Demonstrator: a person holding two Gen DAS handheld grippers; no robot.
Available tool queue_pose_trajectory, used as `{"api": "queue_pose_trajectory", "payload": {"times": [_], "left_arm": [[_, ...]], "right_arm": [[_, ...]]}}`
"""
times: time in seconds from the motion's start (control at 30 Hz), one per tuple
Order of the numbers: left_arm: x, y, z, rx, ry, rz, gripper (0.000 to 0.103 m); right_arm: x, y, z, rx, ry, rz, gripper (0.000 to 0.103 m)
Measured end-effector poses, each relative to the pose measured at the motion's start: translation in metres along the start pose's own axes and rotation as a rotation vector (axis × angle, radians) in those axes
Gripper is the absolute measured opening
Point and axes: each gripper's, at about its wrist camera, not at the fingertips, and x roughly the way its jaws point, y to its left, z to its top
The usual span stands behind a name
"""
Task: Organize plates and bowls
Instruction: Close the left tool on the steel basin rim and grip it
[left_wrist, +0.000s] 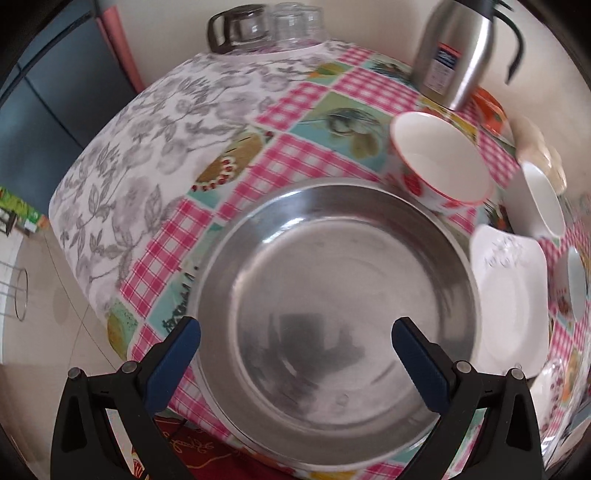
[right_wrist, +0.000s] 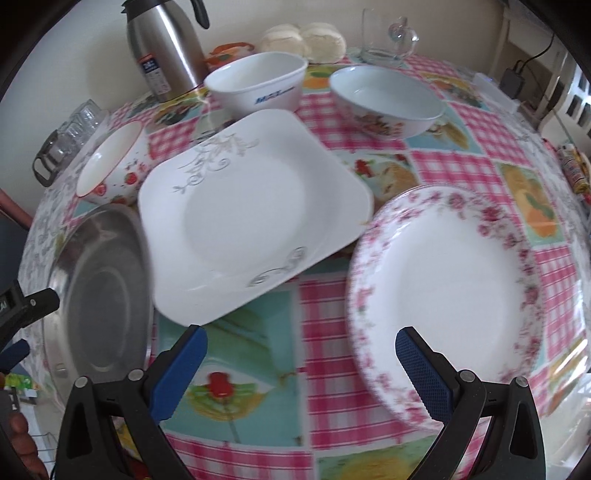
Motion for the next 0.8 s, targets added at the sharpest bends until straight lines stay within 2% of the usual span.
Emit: {"api": "queue_pose_trajectory", "payload": {"times": [0.1, 0.2, 0.33, 0.5, 0.6, 0.8], "left_arm": [[0.008, 0.011, 0.006, -0.026, 0.017, -0.007, 0.103], [0.016, 0.022, 0.011, -0.062, 0.032, -0.021, 0.103], [0.023, 0.036, 0.016, -0.095, 0.032, -0.014, 0.103], [0.025, 0.048, 0.023, -0.128, 0.010, -0.029, 0.103], [0.028, 0.051, 0.027, -0.137, 0.007, -0.053, 0.103], [0.030, 0.053, 0.032, -0.130, -0.015, -0.094, 0.103]], "right_arm": [[0.005, 0.009, 0.000, 0.007, 0.014, 0.034, 0.103], [0.008, 0.016, 0.000, 0.007, 0.008, -0.002, 0.103], [0.002, 0.017, 0.001, 0.045, -0.023, 0.018, 0.103], [-0.011, 0.033, -0.001, -0.018, -0.075, 0.065, 0.103], [-0.005, 0.042, 0.000, -0.033, -0.037, 0.125, 0.103], [-0.001, 0.051, -0.008, -0.022, -0.009, 0.168, 0.103]]}}
